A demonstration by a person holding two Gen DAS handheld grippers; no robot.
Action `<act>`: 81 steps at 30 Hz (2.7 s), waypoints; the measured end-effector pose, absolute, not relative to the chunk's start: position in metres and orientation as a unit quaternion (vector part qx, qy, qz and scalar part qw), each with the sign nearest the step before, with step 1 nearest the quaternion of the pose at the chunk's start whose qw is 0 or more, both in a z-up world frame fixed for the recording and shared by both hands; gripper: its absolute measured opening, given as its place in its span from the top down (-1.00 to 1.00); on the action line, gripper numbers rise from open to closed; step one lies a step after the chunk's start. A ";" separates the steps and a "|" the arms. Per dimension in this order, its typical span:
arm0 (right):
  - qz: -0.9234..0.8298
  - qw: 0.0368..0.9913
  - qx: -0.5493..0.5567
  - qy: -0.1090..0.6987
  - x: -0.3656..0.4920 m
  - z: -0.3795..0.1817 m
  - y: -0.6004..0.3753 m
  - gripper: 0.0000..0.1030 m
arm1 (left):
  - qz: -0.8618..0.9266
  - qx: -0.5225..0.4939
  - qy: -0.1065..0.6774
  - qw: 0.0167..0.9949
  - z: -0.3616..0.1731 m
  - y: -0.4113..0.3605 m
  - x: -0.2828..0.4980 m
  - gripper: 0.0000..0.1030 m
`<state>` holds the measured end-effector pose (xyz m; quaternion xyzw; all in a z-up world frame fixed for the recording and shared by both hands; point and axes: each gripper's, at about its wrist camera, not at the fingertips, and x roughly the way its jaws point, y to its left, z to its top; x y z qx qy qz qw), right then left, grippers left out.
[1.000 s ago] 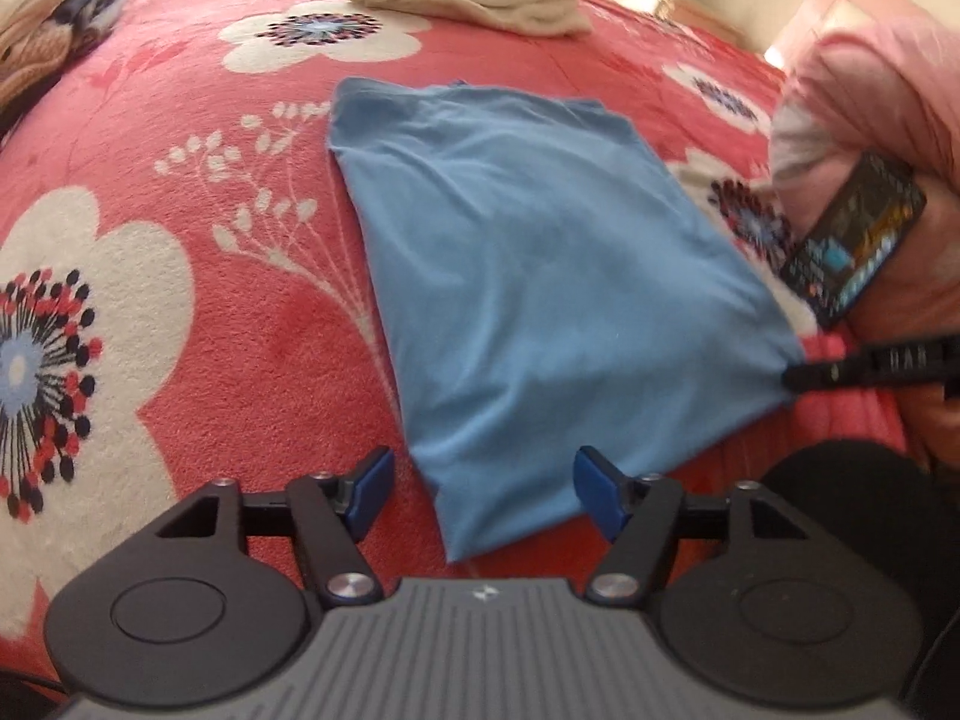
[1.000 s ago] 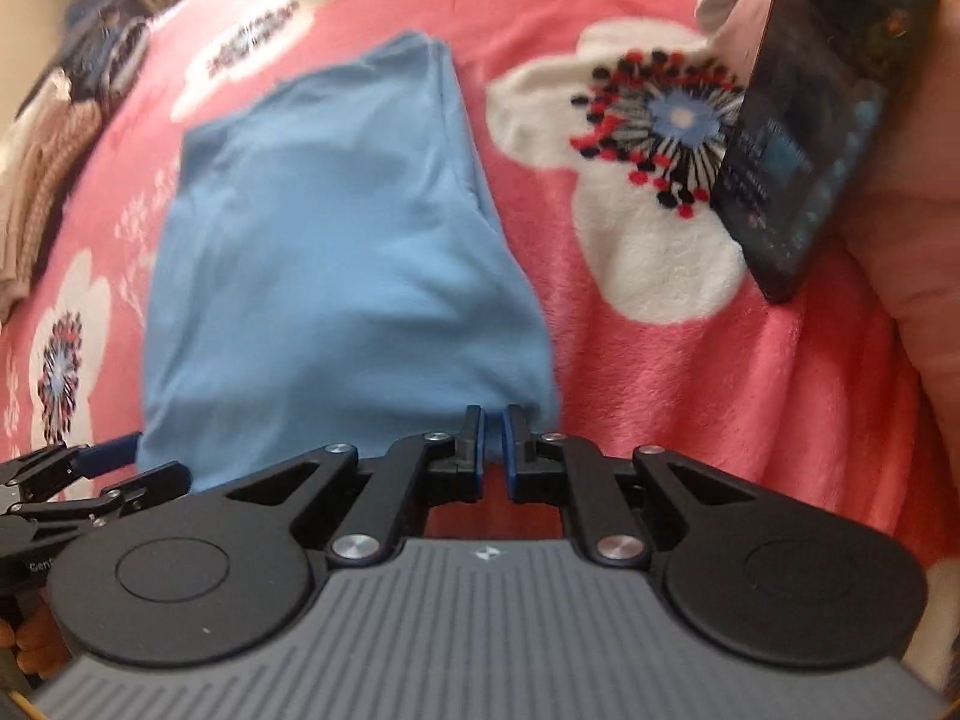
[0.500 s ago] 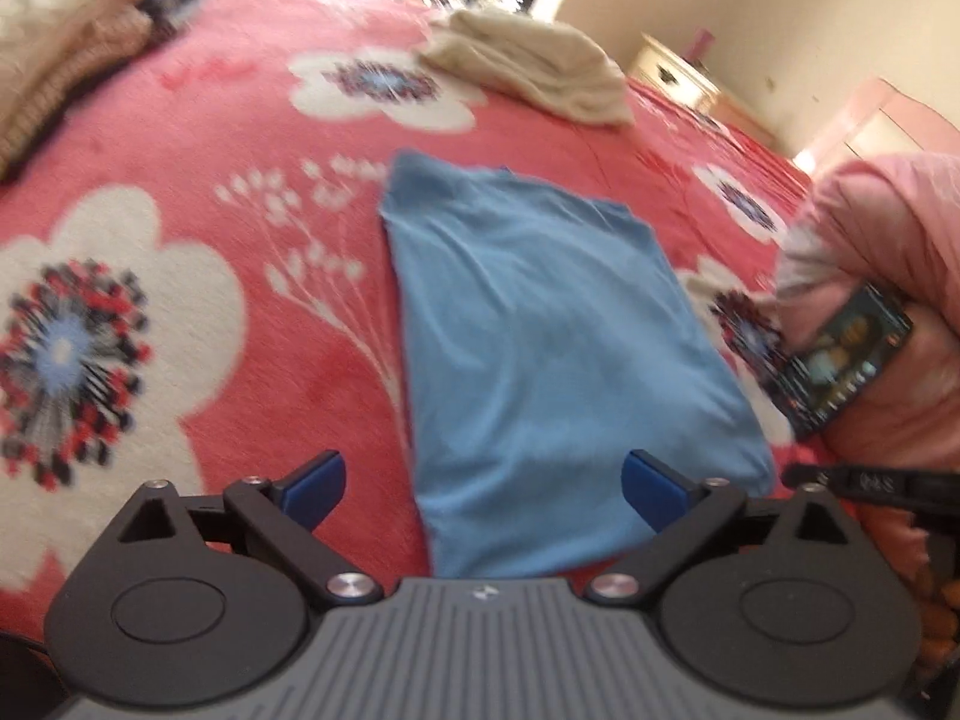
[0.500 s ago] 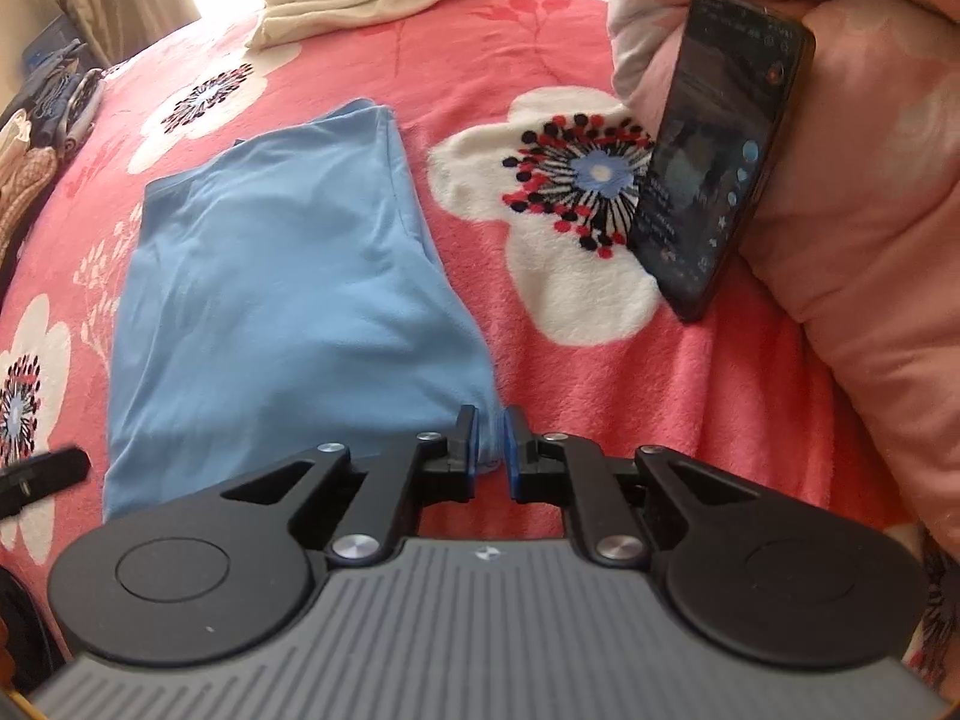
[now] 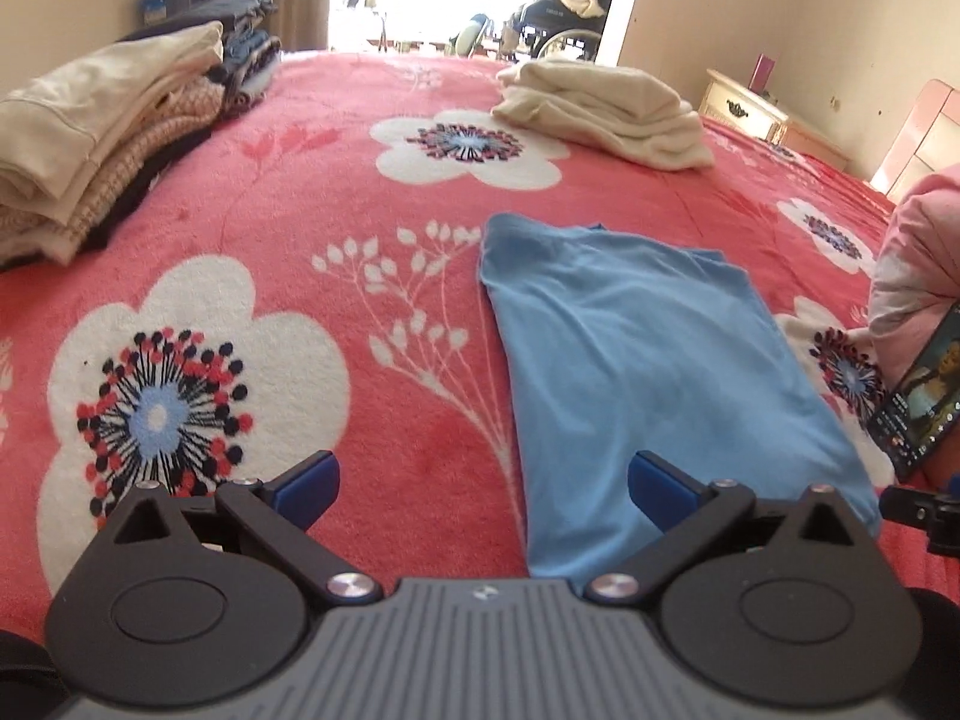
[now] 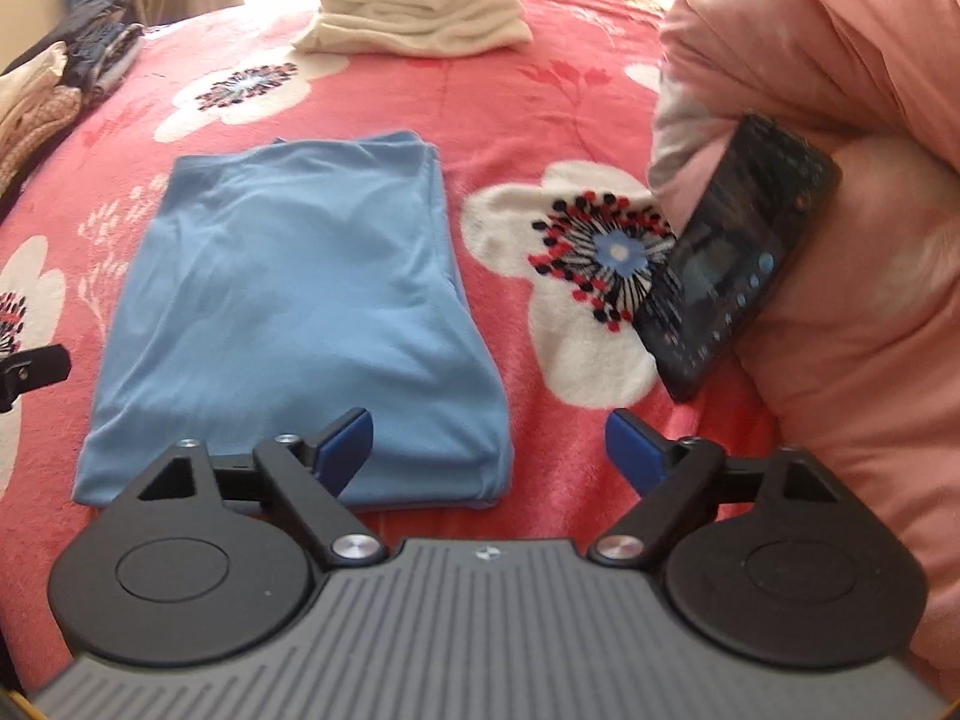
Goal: Fold clothes
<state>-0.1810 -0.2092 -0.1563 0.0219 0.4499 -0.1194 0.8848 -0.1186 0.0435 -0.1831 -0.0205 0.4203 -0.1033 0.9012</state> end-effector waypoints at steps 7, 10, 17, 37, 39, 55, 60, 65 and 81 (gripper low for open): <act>-0.099 0.900 0.006 0.425 -0.186 -0.145 -0.199 -0.85 | -0.087 -0.009 0.414 0.906 -0.185 0.045 -0.117 -0.99; -0.089 0.907 0.010 0.411 -0.190 -0.141 -0.200 -0.88 | -0.095 -0.015 0.426 0.899 -0.188 0.046 -0.114 -0.99; -0.062 0.925 0.013 0.374 -0.181 -0.137 -0.204 -0.88 | -0.131 -0.011 0.463 0.876 -0.198 0.036 -0.108 -0.99; 0.151 0.898 -0.062 0.409 -0.079 -0.160 -0.133 0.18 | -0.181 0.043 0.533 0.825 -0.221 0.039 -0.101 -0.78; 0.175 0.883 -0.078 0.429 -0.073 -0.169 -0.115 0.43 | -0.183 0.058 0.532 0.825 -0.224 0.037 -0.105 -0.79; 0.203 0.861 -0.084 0.458 -0.017 -0.157 -0.068 0.67 | -0.217 0.049 0.546 0.808 -0.226 0.052 -0.113 -0.81; 0.192 0.848 -0.142 0.473 0.020 -0.194 -0.052 0.67 | -0.226 0.061 0.543 0.807 -0.227 0.051 -0.116 -0.82; 0.174 0.874 -0.046 0.452 0.083 -0.202 -0.056 0.67 | -0.232 0.075 0.540 0.805 -0.228 0.048 -0.116 -0.82; 0.046 0.880 0.162 0.444 -0.045 -0.163 -0.271 0.05 | -0.225 -0.073 0.483 0.843 -0.202 0.077 -0.078 -0.76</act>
